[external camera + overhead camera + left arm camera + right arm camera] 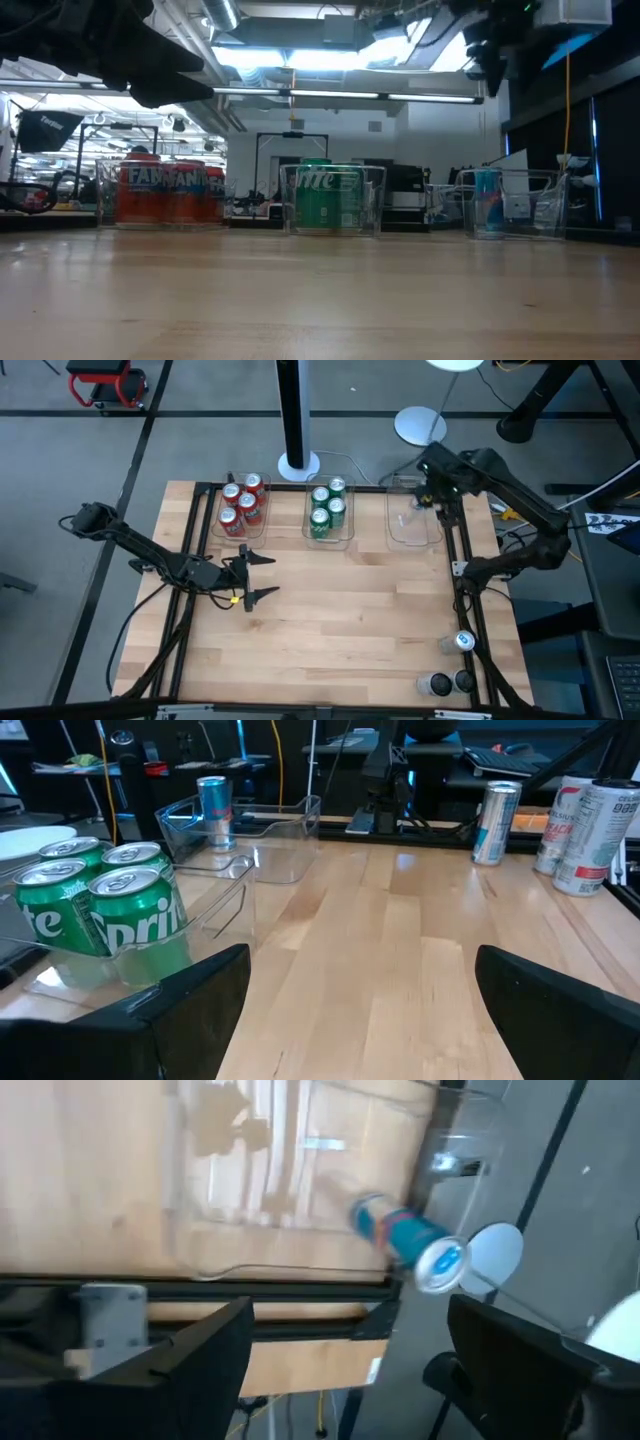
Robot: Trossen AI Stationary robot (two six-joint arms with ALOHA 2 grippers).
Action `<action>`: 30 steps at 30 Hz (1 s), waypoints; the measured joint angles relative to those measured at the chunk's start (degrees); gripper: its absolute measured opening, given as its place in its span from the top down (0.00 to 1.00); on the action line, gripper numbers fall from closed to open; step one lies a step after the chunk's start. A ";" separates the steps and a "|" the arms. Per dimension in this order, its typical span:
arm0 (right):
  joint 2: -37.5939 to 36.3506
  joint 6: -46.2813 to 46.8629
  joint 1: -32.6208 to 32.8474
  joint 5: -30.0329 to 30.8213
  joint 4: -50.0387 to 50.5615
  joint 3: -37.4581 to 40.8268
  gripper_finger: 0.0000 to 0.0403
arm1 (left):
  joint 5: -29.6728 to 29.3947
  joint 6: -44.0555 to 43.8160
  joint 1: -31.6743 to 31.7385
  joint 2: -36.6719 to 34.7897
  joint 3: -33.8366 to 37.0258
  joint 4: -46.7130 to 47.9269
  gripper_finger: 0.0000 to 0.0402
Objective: Sort soda cans
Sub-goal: Put the blue soda can into the right transparent bin
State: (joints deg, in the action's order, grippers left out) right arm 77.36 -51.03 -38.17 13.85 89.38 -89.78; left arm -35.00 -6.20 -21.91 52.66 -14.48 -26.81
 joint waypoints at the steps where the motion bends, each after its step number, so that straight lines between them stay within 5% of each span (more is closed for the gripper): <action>1: -1.05 1.32 1.66 0.01 1.07 0.04 0.17 | 0.00 0.00 0.00 0.01 0.00 0.00 0.07; 15: -15.46 28.07 33.21 -5.81 0.67 7.53 0.17 | 0.00 -3.05 0.00 -0.01 -0.02 0.88 0.07; 30: -10.71 66.66 69.57 -14.30 0.59 17.07 0.17 | 0.00 -6.12 -0.13 -0.01 -0.02 2.72 0.07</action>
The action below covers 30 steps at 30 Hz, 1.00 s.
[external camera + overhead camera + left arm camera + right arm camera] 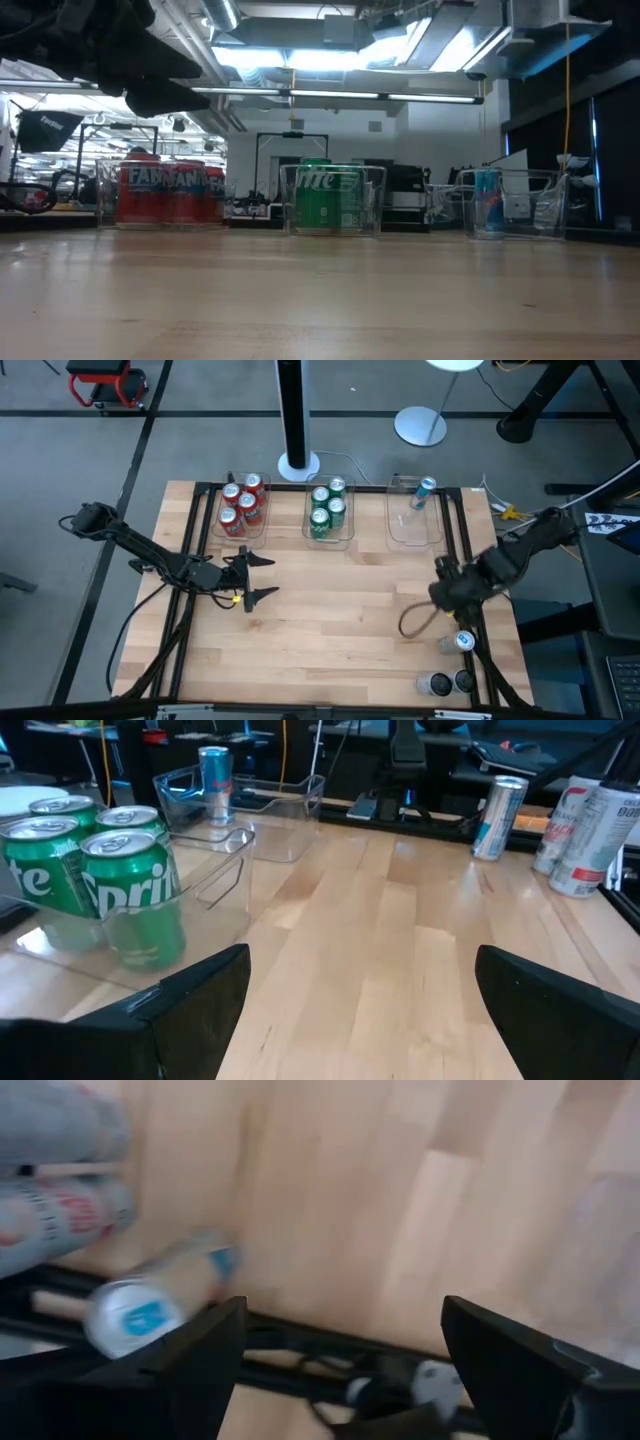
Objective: Sort soda cans
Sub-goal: Put the blue soda can into the right transparent bin
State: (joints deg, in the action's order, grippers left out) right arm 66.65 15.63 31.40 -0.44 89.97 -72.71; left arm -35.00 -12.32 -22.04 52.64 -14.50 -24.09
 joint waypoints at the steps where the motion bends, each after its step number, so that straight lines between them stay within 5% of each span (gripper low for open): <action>1: 0.64 2.48 2.17 -0.57 0.01 0.00 0.17 | 0.00 0.24 0.00 0.00 0.00 0.00 0.07; 9: 4.47 22.17 16.23 -10.27 -0.19 0.00 0.17 | 0.00 5.89 0.13 0.00 0.00 -1.79 0.07; 15: 6.39 31.87 23.91 -10.61 -1.02 0.00 0.17 | 0.00 6.91 0.13 -0.02 -0.02 -2.57 0.07; 30: 14.96 34.86 30.25 -7.52 -4.05 0.02 0.17 | 0.00 5.46 0.13 -0.02 -0.02 -2.33 0.07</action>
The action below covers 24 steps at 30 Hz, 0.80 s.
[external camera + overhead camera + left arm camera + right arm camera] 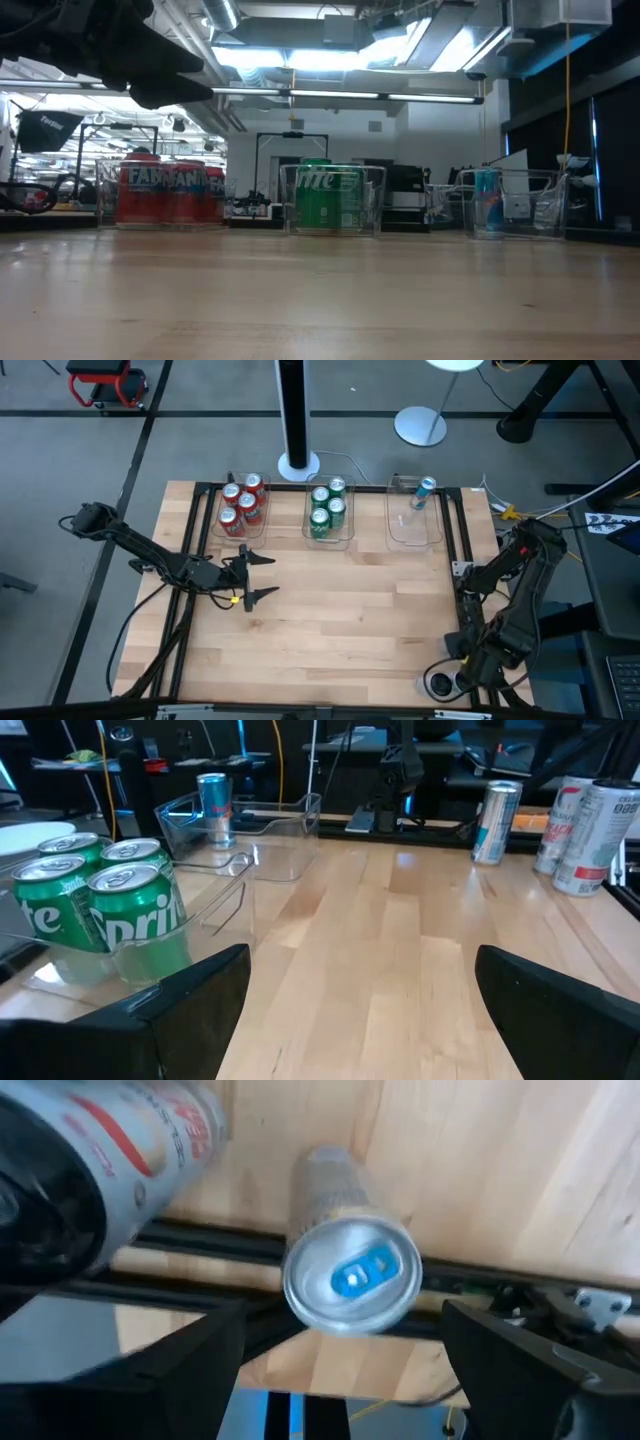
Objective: Sort soda cans
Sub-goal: Put the blue soda can into the right transparent bin
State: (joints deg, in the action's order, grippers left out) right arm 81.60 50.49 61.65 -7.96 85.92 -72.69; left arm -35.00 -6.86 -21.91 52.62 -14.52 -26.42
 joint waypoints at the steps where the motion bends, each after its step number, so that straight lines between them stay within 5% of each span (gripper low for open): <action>1: 0.16 -0.10 0.00 0.45 -0.52 0.02 0.17 | 0.00 -0.08 0.00 0.00 0.00 -0.02 0.07; 8: 0.35 -0.61 -0.15 3.99 -0.80 0.02 0.17 | 0.00 -0.19 0.00 0.02 0.00 0.00 0.07; 24: 1.94 -0.34 -0.14 0.39 -6.16 4.84 0.17 | 0.00 -0.63 0.00 0.04 0.00 0.07 0.07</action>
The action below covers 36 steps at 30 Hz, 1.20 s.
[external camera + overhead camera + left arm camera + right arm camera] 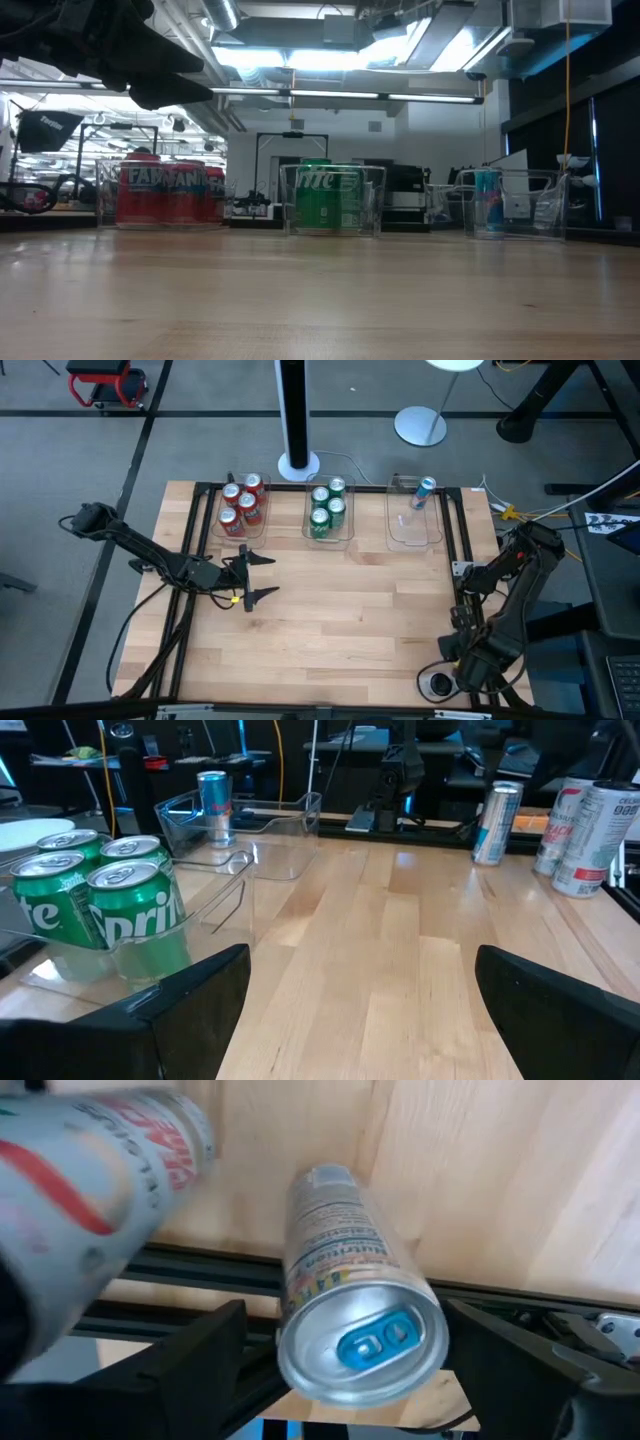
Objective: Sort soda cans
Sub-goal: Put the blue soda can into the right transparent bin
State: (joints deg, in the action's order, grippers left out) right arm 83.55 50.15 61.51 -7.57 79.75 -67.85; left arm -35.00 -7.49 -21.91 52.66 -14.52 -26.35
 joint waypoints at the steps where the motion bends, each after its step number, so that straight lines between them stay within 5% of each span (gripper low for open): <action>1: 0.00 -0.10 -0.02 -0.16 -0.45 0.77 0.17 | 0.00 0.00 0.00 0.00 0.00 0.05 0.07; 14: -0.02 -2.35 -0.02 -0.88 -5.02 7.48 0.19 | 0.00 0.00 0.00 0.00 0.00 -0.02 0.07; 22: -0.07 -3.45 -0.02 -0.88 -4.39 7.49 0.44 | 0.00 0.00 0.00 0.00 0.00 -0.04 0.07; 36: -0.55 -3.97 -0.03 1.23 3.73 1.25 0.44 | 0.00 0.01 -0.01 0.00 0.02 -0.02 0.07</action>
State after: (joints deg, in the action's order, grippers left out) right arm 83.00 46.17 61.48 -6.34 83.48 -66.60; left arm -35.00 -7.48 -21.92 52.66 -14.50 -26.37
